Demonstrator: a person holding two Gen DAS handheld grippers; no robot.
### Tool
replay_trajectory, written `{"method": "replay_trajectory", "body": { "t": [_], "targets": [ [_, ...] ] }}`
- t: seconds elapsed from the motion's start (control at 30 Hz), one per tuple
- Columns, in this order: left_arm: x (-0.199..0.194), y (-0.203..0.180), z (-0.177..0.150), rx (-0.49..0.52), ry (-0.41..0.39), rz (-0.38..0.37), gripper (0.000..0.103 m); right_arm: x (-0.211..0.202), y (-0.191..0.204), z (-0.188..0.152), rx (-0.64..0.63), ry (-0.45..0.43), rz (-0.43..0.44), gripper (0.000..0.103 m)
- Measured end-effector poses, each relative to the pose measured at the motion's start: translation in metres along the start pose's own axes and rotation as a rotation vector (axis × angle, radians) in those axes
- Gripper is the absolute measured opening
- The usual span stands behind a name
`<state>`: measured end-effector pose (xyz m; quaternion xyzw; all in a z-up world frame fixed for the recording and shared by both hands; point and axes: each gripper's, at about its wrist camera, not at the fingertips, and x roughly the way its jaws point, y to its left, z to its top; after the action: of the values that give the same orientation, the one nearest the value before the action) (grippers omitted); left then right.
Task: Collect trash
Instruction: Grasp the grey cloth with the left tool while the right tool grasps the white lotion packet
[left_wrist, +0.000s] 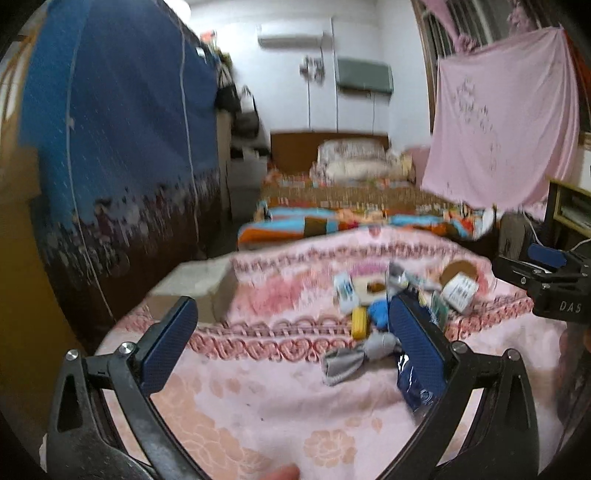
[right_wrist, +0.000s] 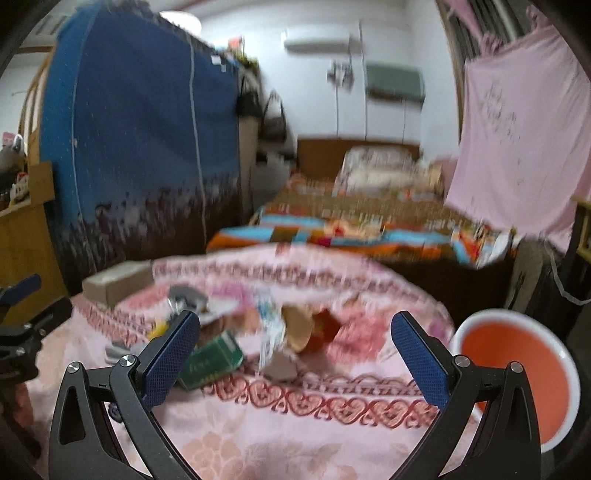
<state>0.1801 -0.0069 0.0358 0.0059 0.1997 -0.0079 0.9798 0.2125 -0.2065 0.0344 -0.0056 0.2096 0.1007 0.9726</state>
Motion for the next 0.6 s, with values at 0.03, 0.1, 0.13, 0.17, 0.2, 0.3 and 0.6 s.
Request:
{"method": "replay_trajectory", "body": {
  "t": [0.03, 0.1, 0.13, 0.17, 0.2, 0.3, 0.6],
  "targets": [
    [0.004, -0.001, -0.001, 0.001, 0.025, -0.016, 0.090, 0.006, -0.002, 0.000, 0.008, 0.039, 0.010, 0.103],
    [0.015, -0.004, -0.005, 0.002, 0.085, -0.063, 0.086, 0.018, -0.004, -0.004, 0.021, 0.127, 0.034, 0.103],
    [0.022, -0.005, -0.008, 0.003, 0.131, -0.098, 0.083, 0.023, -0.004, -0.006, 0.022, 0.155, 0.038, 0.103],
    [0.027, -0.006, -0.011, 0.002, 0.162, -0.122, 0.078, 0.030, -0.004, -0.009, 0.022, 0.198, 0.046, 0.102],
    [0.031, -0.007, -0.013, 0.000, 0.190, -0.137, 0.074, 0.036, -0.004, -0.010, 0.021, 0.226, 0.054, 0.097],
    [0.043, -0.006, -0.018, -0.021, 0.272, -0.189, 0.059, 0.047, -0.005, -0.015, 0.035, 0.291, 0.073, 0.076],
    [0.058, -0.003, -0.026, -0.077, 0.396, -0.350, 0.044, 0.081, -0.014, -0.016, 0.092, 0.438, 0.148, 0.070]
  ]
}}
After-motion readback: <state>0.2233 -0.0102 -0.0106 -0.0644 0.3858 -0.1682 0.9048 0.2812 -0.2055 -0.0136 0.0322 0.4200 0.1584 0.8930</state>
